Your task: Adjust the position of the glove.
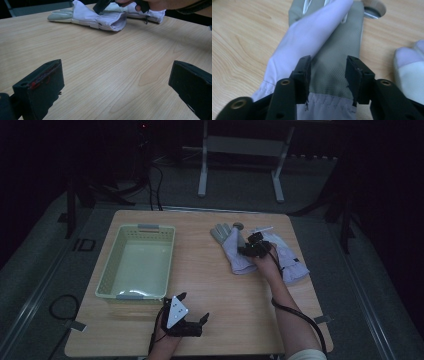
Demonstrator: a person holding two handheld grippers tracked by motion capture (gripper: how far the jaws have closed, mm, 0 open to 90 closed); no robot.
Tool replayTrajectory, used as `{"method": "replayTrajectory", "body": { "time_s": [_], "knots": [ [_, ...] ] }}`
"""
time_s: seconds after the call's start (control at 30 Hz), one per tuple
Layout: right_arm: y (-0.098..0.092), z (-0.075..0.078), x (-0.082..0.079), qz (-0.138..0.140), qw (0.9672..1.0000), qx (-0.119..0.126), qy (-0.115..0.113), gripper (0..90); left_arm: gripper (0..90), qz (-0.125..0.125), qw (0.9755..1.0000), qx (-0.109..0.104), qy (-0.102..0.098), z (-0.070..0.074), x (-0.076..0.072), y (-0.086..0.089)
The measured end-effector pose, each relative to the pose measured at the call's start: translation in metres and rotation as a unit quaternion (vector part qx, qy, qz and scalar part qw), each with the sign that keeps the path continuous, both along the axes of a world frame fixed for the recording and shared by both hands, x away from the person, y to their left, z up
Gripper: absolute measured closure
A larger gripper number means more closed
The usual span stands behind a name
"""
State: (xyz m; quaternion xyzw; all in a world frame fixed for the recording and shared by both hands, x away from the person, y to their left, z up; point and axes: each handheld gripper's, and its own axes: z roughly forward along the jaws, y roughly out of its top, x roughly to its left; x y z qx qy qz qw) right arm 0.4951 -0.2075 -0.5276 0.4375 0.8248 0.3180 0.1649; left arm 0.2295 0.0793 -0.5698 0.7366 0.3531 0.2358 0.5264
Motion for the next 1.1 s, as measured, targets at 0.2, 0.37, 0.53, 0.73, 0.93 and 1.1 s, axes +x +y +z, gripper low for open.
{"method": "replayTrajectory", "body": {
  "time_s": [0.2, 0.37, 0.53, 0.73, 0.93, 1.1],
  "knots": [
    [0.005, -0.011, 0.0, -0.005, 0.9999, -0.006, 0.015, 56.5, 0.0, 0.001, 1.0, 0.003, 0.0, 0.0, 0.0, 0.0],
    [0.009, -0.011, 0.0, 0.005, 0.9994, -0.031, 0.014, 65.2, 0.0, 0.002, 1.0, 0.002, -0.001, 0.0, 0.0, 0.0],
    [0.014, -0.009, 0.0, -0.005, 0.9989, -0.041, 0.022, 82.5, 0.0, 0.002, 1.0, 0.004, 0.0, 0.0, 0.0, 0.0],
    [0.022, 0.011, -0.013, -0.031, 0.9994, -0.003, 0.018, 88.1, 0.0, 0.002, 1.0, 0.002, 0.0, 0.0, 0.0, 0.0],
    [0.028, 0.034, -0.033, -0.054, 0.9981, 0.027, -0.008, 88.3, 0.0, 0.004, 1.0, 0.002, 0.0, 0.0, 0.0, 0.0],
    [0.031, 0.049, -0.051, -0.069, 0.9965, 0.039, -0.028, 88.3, 0.0, 0.004, 1.0, 0.004, -0.001, 0.0, 0.0, -0.001]
  ]
}}
